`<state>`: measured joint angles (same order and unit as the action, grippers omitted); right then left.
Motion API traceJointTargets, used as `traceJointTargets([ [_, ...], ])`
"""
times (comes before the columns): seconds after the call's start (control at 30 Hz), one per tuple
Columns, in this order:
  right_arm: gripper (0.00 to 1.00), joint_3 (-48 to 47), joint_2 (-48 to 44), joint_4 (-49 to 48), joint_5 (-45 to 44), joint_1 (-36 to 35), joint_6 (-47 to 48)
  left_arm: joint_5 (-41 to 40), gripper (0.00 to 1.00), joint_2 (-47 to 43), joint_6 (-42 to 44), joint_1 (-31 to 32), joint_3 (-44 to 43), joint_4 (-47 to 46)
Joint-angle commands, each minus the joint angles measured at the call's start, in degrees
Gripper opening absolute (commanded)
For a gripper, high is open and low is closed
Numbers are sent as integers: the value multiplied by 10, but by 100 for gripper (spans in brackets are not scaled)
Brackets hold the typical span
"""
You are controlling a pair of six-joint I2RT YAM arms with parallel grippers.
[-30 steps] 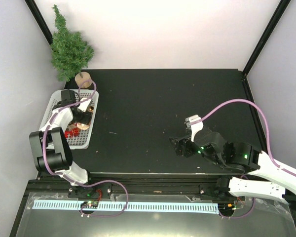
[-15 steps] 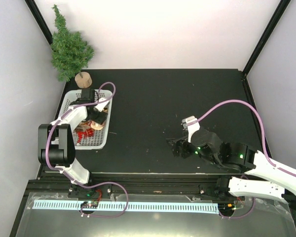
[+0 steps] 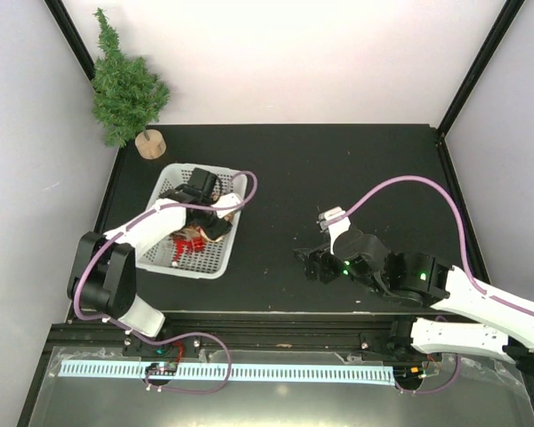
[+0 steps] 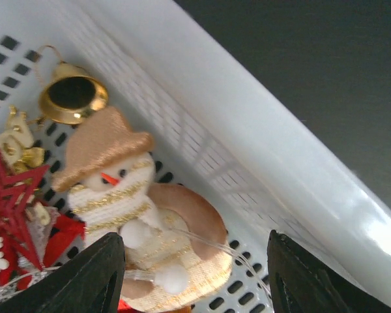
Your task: Decorate the small christmas tree
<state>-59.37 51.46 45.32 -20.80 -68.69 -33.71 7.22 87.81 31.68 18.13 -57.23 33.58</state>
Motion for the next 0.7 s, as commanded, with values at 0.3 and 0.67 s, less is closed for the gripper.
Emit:
traceJointTargets([
  [0.3, 87, -15, 17, -2, -33, 1, 4, -4, 65, -85, 124, 239, 62, 23],
  [0.67, 91, -3, 38, -27, -81, 0, 4, -116, 79, -232, 139, 261, 76, -10],
])
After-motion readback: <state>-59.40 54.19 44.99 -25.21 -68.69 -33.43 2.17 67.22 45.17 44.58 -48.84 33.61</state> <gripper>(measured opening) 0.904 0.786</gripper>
